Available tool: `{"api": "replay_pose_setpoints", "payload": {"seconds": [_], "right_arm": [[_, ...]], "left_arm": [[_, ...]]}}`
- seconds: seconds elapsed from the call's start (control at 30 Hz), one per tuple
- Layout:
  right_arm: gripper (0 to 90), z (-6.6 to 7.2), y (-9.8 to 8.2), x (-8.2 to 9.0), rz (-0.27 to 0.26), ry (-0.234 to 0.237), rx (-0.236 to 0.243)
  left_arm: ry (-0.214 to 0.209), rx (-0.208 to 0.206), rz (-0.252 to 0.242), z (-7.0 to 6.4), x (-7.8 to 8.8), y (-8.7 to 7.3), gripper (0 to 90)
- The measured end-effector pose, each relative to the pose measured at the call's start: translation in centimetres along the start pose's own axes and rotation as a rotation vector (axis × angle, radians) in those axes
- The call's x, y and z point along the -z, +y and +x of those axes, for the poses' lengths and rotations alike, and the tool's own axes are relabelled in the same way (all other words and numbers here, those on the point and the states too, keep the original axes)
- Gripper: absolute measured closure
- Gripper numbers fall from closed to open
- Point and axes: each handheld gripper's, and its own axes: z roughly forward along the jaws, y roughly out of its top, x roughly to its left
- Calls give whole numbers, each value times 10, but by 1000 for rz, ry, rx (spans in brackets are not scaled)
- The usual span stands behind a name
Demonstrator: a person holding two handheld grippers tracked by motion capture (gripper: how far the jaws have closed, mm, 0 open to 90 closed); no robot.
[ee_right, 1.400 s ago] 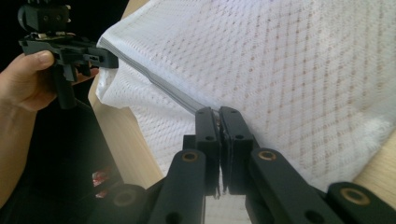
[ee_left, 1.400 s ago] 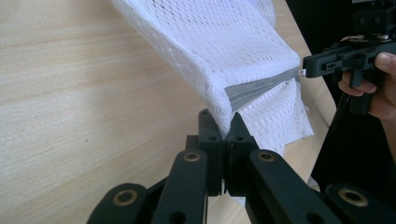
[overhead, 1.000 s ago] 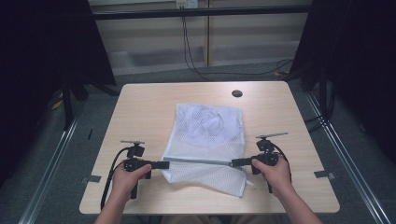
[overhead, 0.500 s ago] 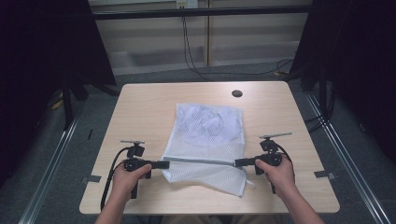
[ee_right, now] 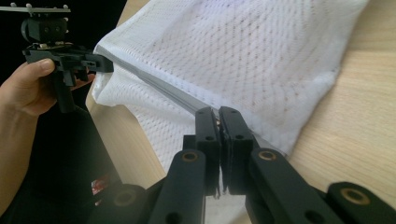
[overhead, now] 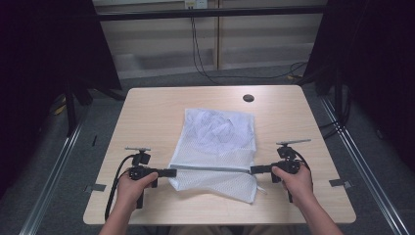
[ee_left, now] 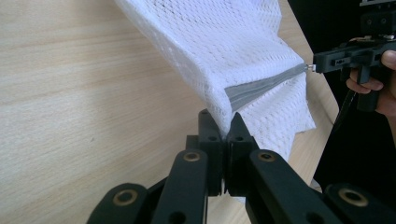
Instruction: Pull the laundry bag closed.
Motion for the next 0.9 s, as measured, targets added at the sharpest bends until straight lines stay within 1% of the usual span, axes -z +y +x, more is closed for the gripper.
{"api": "replay_pose_setpoints", "payload": {"seconds": [0.03, 0.07, 0.13, 0.17, 0.23, 0.27, 0.37, 0.4, 0.43, 0.53, 0.6, 0.63, 0.67, 0.77, 0.83, 0.87, 0.9], "right_arm": [[870, -1, 0, 1, -3, 6, -1], [869, -1, 0, 2, -3, -4, -1], [870, -2, 0, 3, -8, 0, -6], [869, -2, 0, 3, -6, -7, -6], [870, -2, 0, 4, -8, -4, -6], [869, -2, 0, 4, -8, -5, -5], [869, -2, 0, 4, -9, -1, -3], [870, -2, 0, 4, -10, -2, -3], [869, -2, 0, 4, -11, -1, -3], [870, -2, 0, 4, -9, -4, -1], [870, -2, 0, 4, -8, -21, 4], [870, -2, 0, 5, -9, -14, 1], [870, -3, 0, 5, -12, -17, 8], [869, -3, 0, 5, -13, -15, 8], [869, -2, 0, 5, -13, -17, 4], [869, -2, 0, 6, -18, -26, 7], [869, -3, 0, 6, -17, -18, 2]], "left_arm": [[3, -3, 2, 0, 0, 0, 881], [5, 0, 0, 0, 0, 0, 881], [2, -4, 3, 0, 1, 0, 881], [2, -4, 3, 0, 1, 0, 881], [3, 2, -2, -1, 1, 0, 881], [2, -4, 2, 0, 1, 0, 881], [2, -1, 1, -1, 1, 0, 881], [0, 9, -9, -1, 1, 0, 881], [2, 0, -1, -1, 1, 0, 881], [3, 2, -2, -1, 1, 0, 881], [5, 10, -10, 0, 2, 0, 881], [4, 10, -11, 0, 3, 0, 881], [5, -1, -5, 0, 4, 0, 881], [5, 7, -8, 0, 3, 0, 881], [8, 3, -9, 1, 4, 1, 881], [6, 9, -11, 1, 4, 0, 881], [6, 8, -12, 1, 5, 0, 881]]}}
